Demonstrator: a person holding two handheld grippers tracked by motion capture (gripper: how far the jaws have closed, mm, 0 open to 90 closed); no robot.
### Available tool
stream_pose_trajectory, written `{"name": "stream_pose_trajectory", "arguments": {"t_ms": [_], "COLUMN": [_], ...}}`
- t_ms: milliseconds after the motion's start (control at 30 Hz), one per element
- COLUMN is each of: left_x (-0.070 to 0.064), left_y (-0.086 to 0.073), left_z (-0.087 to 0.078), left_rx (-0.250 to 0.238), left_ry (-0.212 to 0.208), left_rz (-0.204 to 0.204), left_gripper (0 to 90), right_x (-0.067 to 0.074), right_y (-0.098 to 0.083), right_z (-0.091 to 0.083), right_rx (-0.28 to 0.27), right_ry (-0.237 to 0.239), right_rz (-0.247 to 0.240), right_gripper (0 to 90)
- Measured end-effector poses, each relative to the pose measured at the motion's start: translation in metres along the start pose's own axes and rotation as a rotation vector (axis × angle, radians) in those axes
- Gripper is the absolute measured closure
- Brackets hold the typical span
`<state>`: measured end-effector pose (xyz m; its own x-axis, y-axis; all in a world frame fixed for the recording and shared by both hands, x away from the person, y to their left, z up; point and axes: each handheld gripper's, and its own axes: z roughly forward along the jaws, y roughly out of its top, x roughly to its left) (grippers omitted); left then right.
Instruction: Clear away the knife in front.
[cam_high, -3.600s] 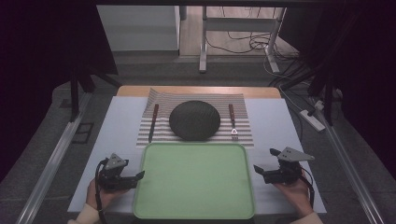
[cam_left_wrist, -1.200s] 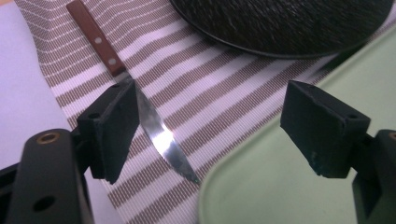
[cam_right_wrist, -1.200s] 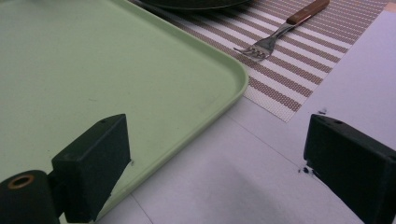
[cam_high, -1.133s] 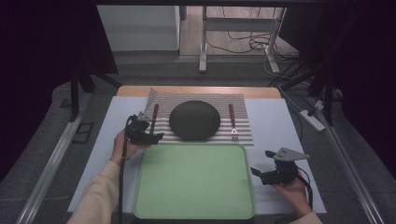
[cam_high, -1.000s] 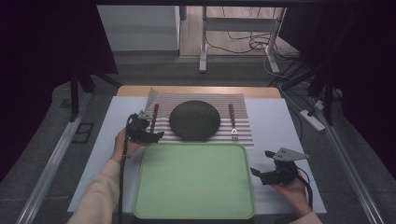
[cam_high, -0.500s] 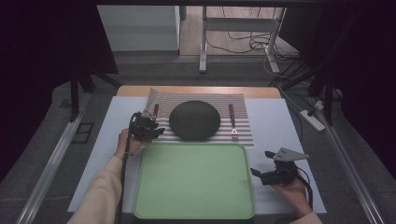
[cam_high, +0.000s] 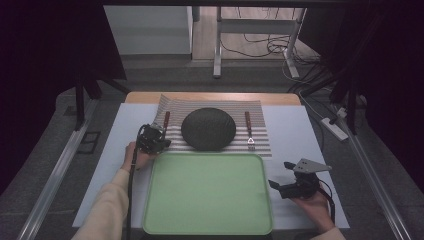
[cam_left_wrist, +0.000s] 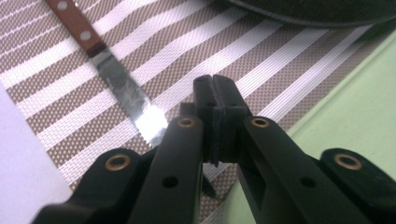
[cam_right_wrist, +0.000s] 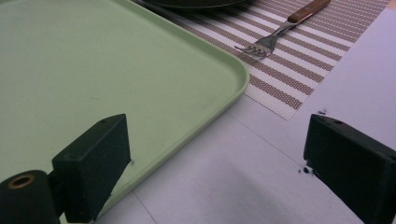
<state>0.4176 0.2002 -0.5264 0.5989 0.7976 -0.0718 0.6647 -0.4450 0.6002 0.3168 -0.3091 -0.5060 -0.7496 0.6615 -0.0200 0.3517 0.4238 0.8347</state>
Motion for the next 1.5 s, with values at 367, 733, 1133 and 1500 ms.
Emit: {"name": "stream_pose_trajectory", "arguments": {"t_ms": [367,733,1133,1500], "left_x": [0.008,0.015,0.029,0.035], "left_y": [-0.010,-0.018,-0.028,-0.034], "left_z": [-0.002,-0.010,-0.018,-0.023], "left_rx": [0.021,0.037,0.036,0.039], "left_ry": [0.020,0.037,0.062,0.073], "left_rz": [-0.008,-0.012,-0.042,-0.059], "left_gripper": [88.7,87.9,88.3,88.4], "right_x": [0.000,0.000,-0.001,0.000], "right_y": [0.000,-0.001,-0.001,-0.001], "right_z": [0.000,-0.001,-0.002,-0.003], "right_rx": [0.004,0.009,-0.003,-0.020], "right_ry": [-0.004,-0.012,-0.016,-0.010], "right_rz": [-0.003,-0.004,0.002,-0.003], "right_gripper": [7.5,7.5,7.9,8.1]}}
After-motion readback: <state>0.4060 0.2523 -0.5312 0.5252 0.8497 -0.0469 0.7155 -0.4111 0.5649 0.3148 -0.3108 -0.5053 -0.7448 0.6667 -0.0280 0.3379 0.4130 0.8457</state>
